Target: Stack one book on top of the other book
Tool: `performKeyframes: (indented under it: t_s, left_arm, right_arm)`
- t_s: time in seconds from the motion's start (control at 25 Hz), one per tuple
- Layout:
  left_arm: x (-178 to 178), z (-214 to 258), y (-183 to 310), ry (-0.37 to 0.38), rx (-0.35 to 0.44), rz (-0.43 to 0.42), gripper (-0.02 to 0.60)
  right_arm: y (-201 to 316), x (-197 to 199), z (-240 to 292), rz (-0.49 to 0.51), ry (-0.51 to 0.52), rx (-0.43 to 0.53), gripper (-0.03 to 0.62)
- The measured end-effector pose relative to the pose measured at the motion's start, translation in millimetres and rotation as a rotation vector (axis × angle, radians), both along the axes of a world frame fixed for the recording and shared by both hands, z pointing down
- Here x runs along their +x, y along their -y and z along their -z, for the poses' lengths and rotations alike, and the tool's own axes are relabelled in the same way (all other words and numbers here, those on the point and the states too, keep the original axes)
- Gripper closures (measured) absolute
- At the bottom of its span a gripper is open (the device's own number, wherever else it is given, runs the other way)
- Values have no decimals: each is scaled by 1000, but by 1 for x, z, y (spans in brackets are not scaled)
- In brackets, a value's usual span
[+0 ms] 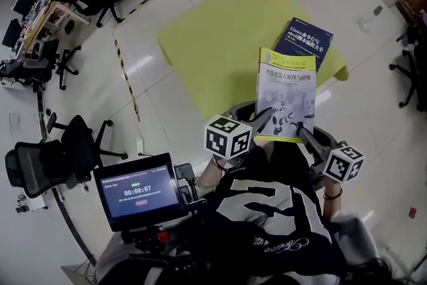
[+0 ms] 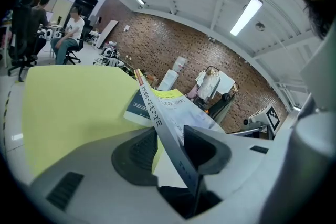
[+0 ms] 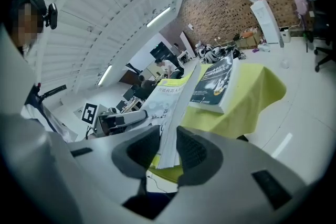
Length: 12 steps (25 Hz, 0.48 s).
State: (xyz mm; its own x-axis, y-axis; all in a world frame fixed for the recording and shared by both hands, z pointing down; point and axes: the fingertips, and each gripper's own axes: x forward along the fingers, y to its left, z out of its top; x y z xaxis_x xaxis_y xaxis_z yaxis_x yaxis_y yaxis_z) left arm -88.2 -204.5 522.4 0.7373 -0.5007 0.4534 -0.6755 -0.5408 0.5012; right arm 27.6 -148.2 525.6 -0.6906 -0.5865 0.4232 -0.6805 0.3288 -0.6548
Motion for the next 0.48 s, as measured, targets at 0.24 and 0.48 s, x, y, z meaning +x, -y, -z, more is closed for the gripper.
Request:
performKeyframes:
  t_s: [0.24, 0.48]
  left_arm:
    - [86, -4, 70, 16, -17, -28, 425]
    - [126, -31, 126, 34, -88, 12, 425]
  right_arm:
    - [67, 84, -2, -37, -24, -16, 497]
    - [128, 127, -22, -3, -55, -60, 497]
